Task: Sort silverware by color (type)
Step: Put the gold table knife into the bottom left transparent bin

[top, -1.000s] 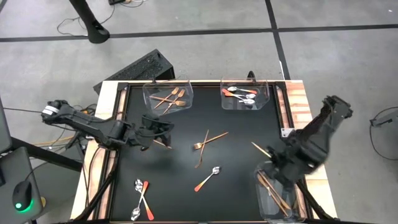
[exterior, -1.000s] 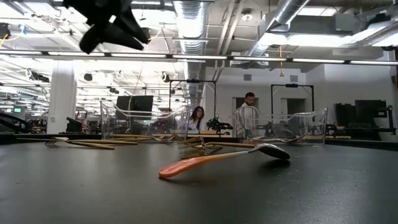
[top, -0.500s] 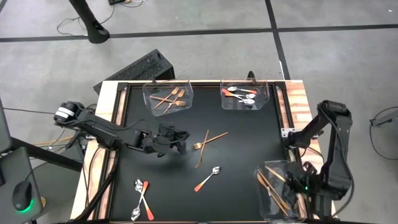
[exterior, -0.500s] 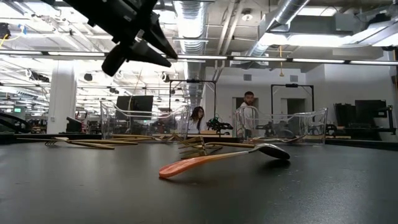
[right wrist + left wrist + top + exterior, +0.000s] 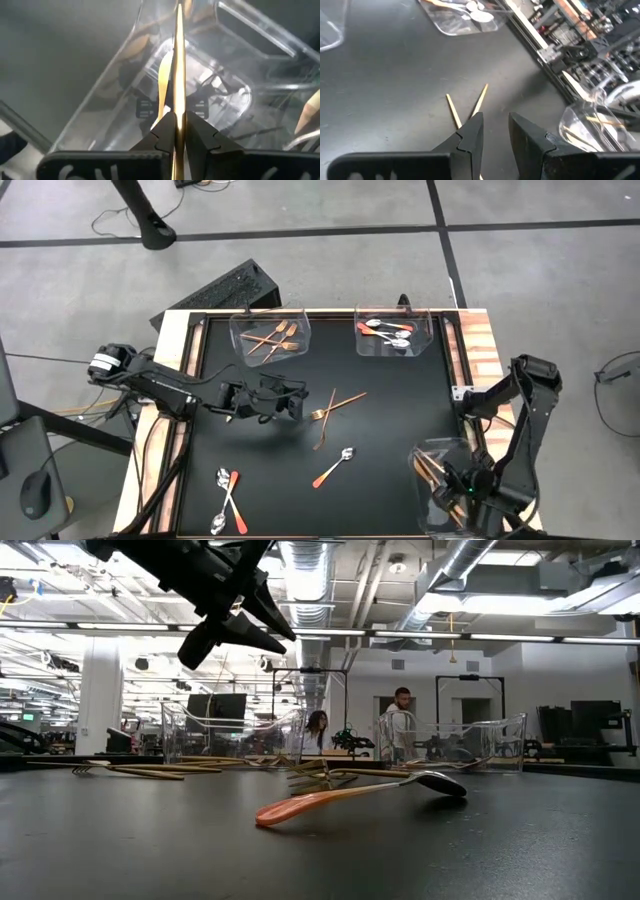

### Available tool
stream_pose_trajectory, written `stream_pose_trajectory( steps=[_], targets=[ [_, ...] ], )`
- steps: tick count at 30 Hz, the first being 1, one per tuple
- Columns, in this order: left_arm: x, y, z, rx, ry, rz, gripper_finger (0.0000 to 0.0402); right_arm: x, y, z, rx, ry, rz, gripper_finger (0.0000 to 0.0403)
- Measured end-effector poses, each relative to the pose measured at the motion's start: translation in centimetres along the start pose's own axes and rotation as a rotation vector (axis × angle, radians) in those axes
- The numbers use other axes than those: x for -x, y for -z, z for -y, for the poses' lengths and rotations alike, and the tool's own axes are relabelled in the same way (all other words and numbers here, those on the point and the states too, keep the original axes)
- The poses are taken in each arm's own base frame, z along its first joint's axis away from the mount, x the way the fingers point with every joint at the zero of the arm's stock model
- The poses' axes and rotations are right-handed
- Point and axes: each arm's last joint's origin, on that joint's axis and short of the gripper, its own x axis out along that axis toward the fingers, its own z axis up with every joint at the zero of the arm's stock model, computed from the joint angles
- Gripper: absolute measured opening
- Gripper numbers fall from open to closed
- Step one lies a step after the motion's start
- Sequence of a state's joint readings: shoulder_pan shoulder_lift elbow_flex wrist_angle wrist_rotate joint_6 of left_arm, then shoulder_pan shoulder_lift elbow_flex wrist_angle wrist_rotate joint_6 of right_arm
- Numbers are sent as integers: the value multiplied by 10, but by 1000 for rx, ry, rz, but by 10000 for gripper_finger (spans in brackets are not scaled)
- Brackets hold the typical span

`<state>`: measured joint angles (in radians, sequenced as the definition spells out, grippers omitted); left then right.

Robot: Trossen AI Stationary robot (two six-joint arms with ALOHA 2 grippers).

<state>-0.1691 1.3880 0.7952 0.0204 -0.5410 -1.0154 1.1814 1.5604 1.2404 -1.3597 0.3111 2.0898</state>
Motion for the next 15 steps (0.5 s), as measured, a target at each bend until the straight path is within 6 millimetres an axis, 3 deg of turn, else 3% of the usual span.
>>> stream_pose_trajectory(
  steps=[6, 15],
  targets=[
    [-3, -3, -2, -32, 21, -45, 80, -4, -12, -4, -46, 34, 9, 52],
    [-6, -6, -5, -92, 42, -92, 80, -5, -12, -7, -74, 54, -83, 76]
  ],
)
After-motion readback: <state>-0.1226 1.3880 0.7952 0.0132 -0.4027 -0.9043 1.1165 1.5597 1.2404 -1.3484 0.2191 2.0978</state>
